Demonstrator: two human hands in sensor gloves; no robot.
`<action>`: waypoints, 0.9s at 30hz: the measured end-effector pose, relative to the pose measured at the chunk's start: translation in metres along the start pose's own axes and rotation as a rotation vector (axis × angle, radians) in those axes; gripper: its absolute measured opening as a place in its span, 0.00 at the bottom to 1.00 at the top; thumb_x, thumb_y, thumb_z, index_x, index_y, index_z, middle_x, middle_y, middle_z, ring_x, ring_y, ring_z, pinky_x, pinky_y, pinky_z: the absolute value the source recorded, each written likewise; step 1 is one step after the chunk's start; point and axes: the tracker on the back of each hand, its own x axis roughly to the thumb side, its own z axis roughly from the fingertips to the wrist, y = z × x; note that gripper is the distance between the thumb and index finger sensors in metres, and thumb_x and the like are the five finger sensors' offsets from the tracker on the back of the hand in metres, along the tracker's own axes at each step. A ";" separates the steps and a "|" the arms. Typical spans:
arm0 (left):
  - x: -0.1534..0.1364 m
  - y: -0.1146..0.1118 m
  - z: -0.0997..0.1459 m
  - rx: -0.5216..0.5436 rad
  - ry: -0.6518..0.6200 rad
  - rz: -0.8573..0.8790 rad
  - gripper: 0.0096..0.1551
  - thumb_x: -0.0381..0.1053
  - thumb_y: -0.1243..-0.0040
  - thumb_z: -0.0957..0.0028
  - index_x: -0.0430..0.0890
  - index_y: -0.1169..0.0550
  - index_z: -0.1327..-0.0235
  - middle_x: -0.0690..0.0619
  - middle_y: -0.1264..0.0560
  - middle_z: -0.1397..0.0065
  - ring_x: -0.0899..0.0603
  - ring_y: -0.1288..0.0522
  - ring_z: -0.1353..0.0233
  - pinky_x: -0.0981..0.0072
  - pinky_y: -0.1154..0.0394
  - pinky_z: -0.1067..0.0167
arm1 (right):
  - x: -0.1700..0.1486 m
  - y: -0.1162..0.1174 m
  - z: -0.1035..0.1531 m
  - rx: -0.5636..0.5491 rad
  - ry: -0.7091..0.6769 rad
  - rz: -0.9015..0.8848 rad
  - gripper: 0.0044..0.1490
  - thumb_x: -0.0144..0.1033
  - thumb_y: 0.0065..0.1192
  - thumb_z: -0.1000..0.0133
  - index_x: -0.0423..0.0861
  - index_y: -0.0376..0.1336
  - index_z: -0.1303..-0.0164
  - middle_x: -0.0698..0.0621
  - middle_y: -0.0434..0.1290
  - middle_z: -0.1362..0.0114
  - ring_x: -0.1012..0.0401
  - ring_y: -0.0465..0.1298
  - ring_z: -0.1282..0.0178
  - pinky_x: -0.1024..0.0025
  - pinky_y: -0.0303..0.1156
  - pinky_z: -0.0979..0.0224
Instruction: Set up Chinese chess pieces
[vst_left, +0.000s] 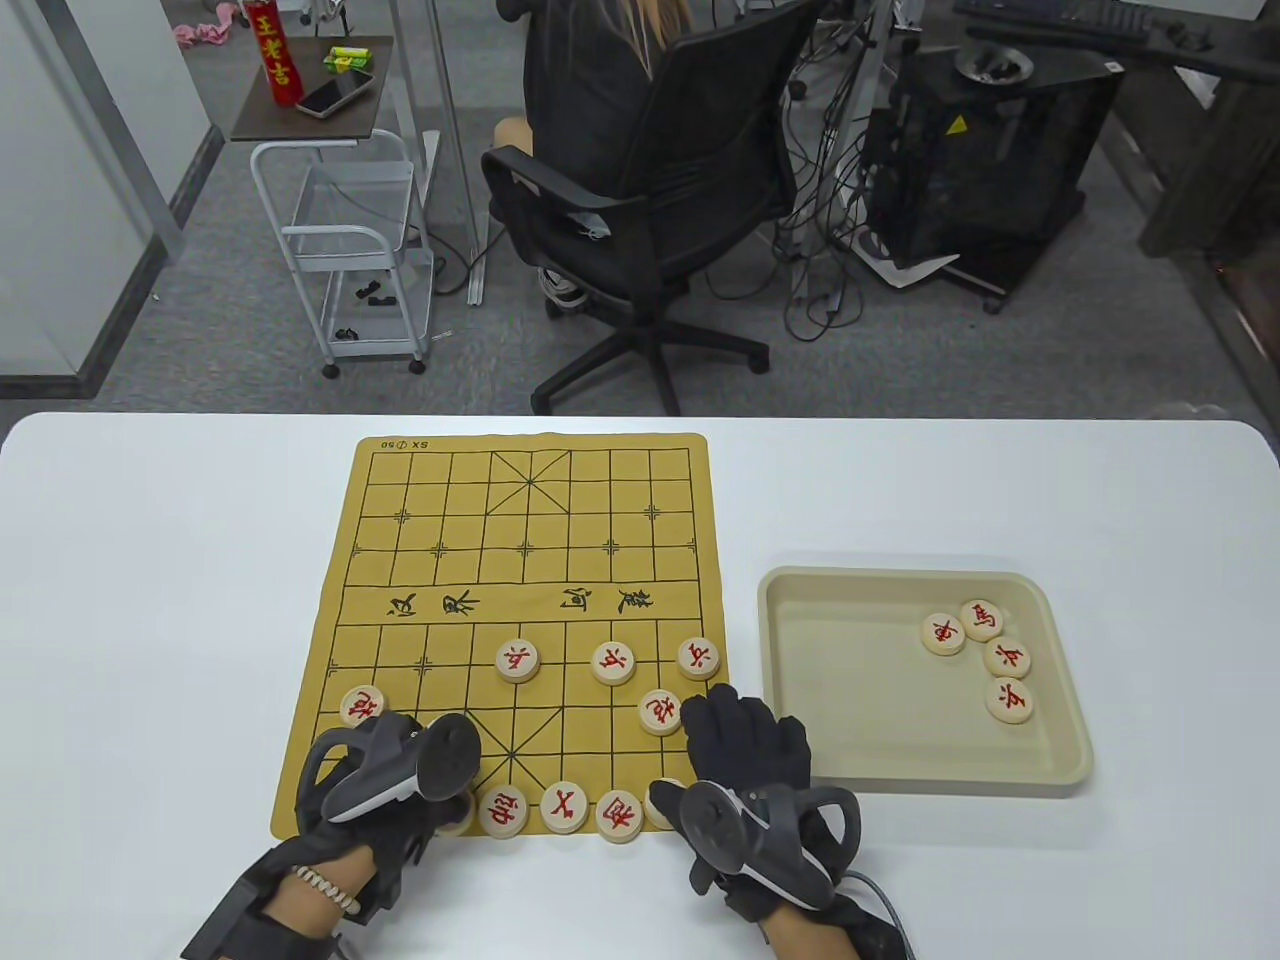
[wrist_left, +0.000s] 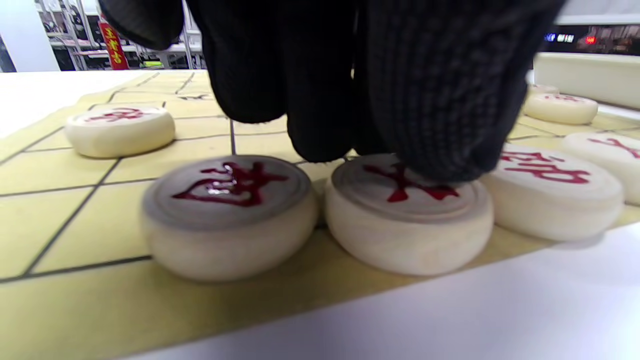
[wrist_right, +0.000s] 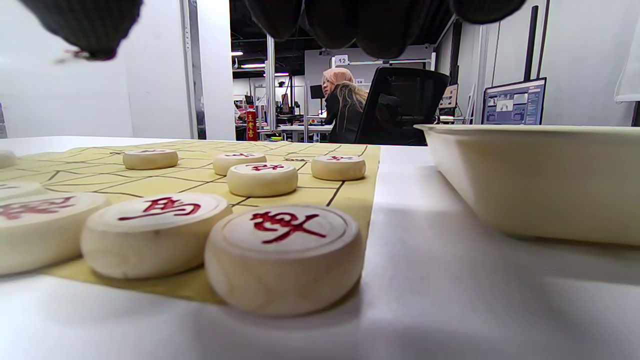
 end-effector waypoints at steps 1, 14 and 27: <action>-0.004 0.003 0.003 0.043 0.014 0.035 0.32 0.57 0.27 0.65 0.55 0.17 0.43 0.52 0.17 0.35 0.37 0.23 0.31 0.32 0.37 0.32 | 0.000 0.000 0.000 0.002 0.000 0.000 0.55 0.67 0.64 0.50 0.51 0.53 0.16 0.43 0.57 0.13 0.42 0.63 0.14 0.30 0.57 0.20; -0.063 0.012 0.051 0.355 0.221 0.073 0.47 0.63 0.31 0.60 0.57 0.35 0.24 0.42 0.37 0.16 0.29 0.38 0.17 0.23 0.50 0.27 | -0.005 0.003 -0.005 0.044 0.048 0.011 0.56 0.66 0.64 0.49 0.50 0.51 0.15 0.43 0.56 0.12 0.41 0.62 0.13 0.30 0.57 0.20; -0.055 0.012 0.052 0.371 0.176 0.077 0.51 0.65 0.32 0.61 0.56 0.38 0.22 0.43 0.39 0.15 0.29 0.39 0.17 0.22 0.50 0.27 | -0.172 -0.027 -0.049 0.220 0.619 0.156 0.48 0.50 0.73 0.48 0.49 0.56 0.18 0.42 0.59 0.14 0.42 0.66 0.17 0.41 0.66 0.23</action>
